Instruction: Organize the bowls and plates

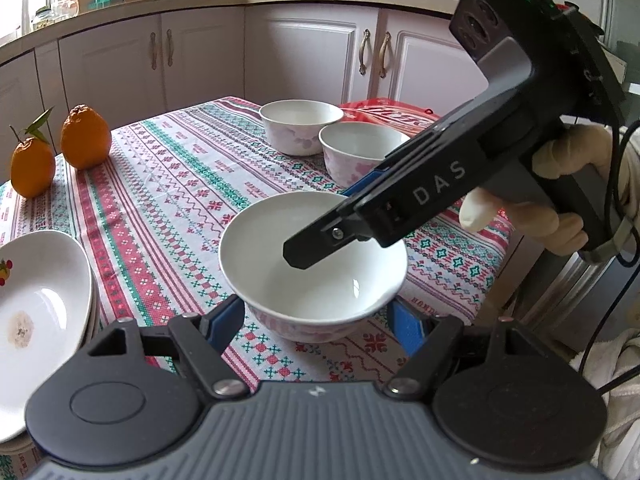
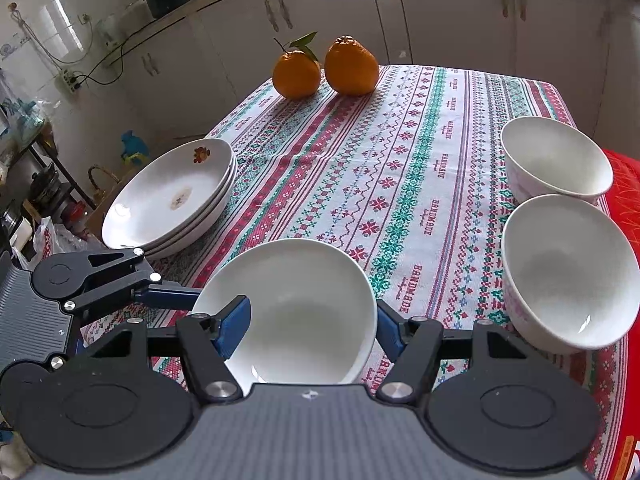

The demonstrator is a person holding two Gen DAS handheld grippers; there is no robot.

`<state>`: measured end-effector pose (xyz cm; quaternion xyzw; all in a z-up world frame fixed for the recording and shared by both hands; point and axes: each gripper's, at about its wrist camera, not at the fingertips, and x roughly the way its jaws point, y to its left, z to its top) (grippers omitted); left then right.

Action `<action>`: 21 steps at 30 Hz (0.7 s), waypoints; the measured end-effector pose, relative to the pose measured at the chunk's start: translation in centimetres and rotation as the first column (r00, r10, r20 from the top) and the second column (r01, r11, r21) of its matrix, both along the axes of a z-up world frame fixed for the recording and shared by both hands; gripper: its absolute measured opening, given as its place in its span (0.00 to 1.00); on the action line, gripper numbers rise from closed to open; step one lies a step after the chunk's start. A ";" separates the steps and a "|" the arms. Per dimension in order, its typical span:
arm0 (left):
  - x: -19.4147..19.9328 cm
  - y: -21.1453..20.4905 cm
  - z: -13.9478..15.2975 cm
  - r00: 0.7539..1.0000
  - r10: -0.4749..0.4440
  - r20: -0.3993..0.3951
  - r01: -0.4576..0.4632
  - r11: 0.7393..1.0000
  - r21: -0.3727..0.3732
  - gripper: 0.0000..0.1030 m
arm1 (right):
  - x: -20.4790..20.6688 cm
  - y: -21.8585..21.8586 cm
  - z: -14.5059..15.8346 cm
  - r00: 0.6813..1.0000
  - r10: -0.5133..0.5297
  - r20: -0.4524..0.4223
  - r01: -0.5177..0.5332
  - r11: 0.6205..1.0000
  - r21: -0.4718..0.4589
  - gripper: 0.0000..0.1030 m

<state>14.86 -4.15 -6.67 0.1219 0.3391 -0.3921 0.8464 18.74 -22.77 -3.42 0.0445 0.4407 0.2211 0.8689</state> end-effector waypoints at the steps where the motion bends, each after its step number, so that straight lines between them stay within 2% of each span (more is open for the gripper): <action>1: 0.0 0.0 0.0 1.000 0.001 -0.002 -0.001 1.000 -0.001 0.76 | 0.0 0.0 0.0 1.000 0.001 0.002 -0.001 1.000 -0.001 0.69; 5: -0.1 0.1 0.0 1.000 -0.002 -0.003 0.002 1.000 -0.007 0.79 | -0.1 -0.1 0.0 1.000 0.004 0.005 -0.004 1.000 0.009 0.71; 7: -0.2 0.1 0.0 1.000 -0.012 -0.004 0.012 1.000 -0.019 0.92 | -0.2 -0.1 0.1 1.000 0.002 0.016 -0.002 1.000 0.014 0.85; 10: -0.6 0.0 0.2 1.000 -0.025 0.007 0.025 1.000 -0.019 0.94 | -0.5 -0.1 0.5 0.998 -0.011 0.061 0.012 1.000 -0.020 0.97; 21: -1.8 0.0 1.7 0.999 -0.022 0.033 0.022 1.000 -0.002 0.94 | -2.9 -1.1 1.7 0.990 -0.032 0.140 0.042 0.997 -0.068 1.00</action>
